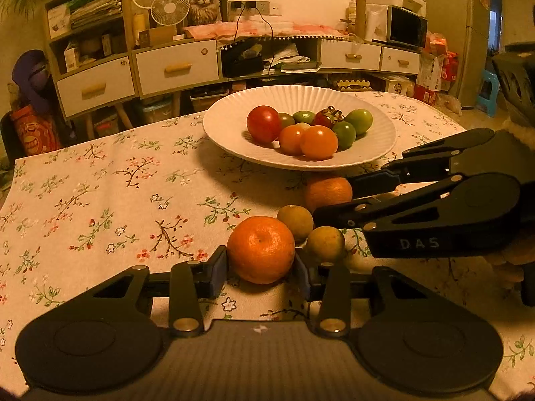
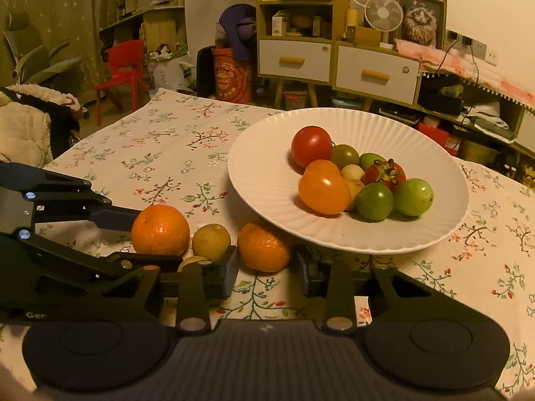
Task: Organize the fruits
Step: 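Grasp the large mandarin with the left tool while the right tool grasps the other mandarin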
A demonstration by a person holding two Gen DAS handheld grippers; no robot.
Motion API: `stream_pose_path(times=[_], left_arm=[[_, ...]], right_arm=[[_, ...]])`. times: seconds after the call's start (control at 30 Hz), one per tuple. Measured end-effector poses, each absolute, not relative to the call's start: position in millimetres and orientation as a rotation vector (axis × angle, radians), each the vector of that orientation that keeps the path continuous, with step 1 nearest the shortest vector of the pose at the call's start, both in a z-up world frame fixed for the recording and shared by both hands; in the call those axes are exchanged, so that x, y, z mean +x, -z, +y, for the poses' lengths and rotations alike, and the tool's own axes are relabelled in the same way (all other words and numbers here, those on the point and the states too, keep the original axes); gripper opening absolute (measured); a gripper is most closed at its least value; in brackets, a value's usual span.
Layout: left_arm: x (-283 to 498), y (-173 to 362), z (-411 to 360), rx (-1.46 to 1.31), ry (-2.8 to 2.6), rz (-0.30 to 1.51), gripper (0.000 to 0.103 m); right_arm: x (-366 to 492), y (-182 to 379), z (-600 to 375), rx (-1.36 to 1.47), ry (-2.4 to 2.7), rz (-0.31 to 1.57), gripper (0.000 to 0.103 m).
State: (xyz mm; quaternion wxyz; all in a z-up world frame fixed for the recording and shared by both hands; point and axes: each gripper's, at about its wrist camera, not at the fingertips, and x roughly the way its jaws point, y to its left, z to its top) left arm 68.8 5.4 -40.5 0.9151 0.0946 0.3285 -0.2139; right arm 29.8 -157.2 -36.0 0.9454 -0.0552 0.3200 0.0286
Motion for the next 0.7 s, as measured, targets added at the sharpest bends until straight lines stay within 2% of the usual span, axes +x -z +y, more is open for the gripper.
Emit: stream_pose_path(times=[0.7], left_arm=[[59, 28, 19, 0.096, 0.437, 0.748, 0.032]], right_arm=[[1, 20, -154, -0.091, -0.048, 0.666, 0.031]])
